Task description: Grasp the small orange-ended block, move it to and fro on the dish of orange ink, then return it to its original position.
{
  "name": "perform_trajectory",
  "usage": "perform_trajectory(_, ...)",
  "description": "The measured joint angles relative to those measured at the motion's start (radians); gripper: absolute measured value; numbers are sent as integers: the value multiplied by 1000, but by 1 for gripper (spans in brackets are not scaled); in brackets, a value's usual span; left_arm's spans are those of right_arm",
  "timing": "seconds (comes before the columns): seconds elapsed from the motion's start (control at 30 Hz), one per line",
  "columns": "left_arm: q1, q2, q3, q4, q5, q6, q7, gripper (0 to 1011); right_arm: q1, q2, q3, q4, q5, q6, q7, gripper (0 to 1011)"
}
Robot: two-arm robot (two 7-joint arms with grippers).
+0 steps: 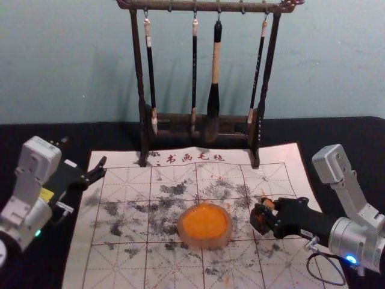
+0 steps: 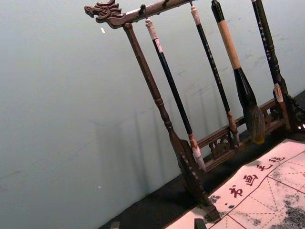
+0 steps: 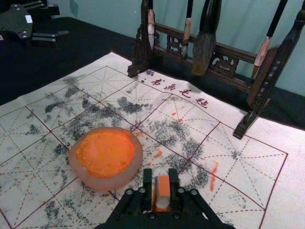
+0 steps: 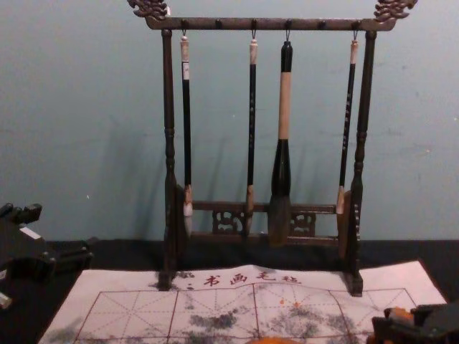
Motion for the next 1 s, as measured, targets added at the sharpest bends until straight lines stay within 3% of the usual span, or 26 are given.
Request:
perform_trajectory(0.43, 0, 0, 0, 0, 0, 0, 0, 1010, 0, 1, 1, -1, 2, 1, 0, 442)
perform_trajectory(0.7, 0, 0, 0, 0, 0, 0, 0, 1010, -1, 1, 2, -2, 3, -2, 0, 728)
perform_trajectory(0.9, 0, 0, 0, 0, 0, 0, 0, 1010, -26, -21, 45, -37, 3, -119, -20, 876)
perform_trajectory(1.0, 0, 0, 0, 0, 0, 0, 0, 1010, -48, -53, 90, -53, -11, -214, -73, 971)
